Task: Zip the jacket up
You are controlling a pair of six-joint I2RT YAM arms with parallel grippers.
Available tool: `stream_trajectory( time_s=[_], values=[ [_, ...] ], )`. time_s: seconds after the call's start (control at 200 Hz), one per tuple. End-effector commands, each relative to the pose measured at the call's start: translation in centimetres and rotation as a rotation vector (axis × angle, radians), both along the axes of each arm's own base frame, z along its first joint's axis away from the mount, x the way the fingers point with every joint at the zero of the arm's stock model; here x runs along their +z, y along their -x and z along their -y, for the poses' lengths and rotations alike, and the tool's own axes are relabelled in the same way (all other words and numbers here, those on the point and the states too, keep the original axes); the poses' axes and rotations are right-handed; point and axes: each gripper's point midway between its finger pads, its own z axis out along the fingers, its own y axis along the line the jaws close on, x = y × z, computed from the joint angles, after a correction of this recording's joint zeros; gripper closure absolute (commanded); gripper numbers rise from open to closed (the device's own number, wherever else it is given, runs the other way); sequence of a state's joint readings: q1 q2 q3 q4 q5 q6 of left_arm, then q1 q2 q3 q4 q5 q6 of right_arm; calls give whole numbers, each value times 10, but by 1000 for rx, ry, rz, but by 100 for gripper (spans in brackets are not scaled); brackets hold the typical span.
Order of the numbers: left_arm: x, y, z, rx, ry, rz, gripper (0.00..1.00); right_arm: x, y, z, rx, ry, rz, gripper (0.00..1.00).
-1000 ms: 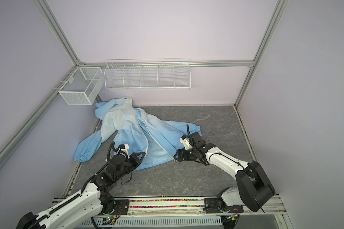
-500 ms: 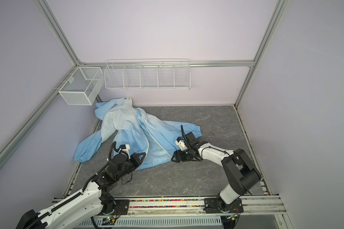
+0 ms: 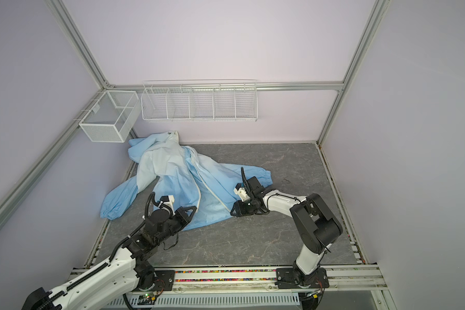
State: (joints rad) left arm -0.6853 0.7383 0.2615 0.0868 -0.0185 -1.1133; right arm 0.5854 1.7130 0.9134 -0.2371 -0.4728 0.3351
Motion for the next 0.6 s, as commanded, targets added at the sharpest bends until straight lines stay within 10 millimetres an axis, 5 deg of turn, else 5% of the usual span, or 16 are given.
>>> stream_trajectory(
  time_s=[0.0,0.595],
  values=[
    [-3,0,-3,11,-3,1,100,-2,-1,-7,38,-13,9,57],
    [-3,2,-7,21,2,2,100,-12,5,-2,52,13,-20,70]
  ],
)
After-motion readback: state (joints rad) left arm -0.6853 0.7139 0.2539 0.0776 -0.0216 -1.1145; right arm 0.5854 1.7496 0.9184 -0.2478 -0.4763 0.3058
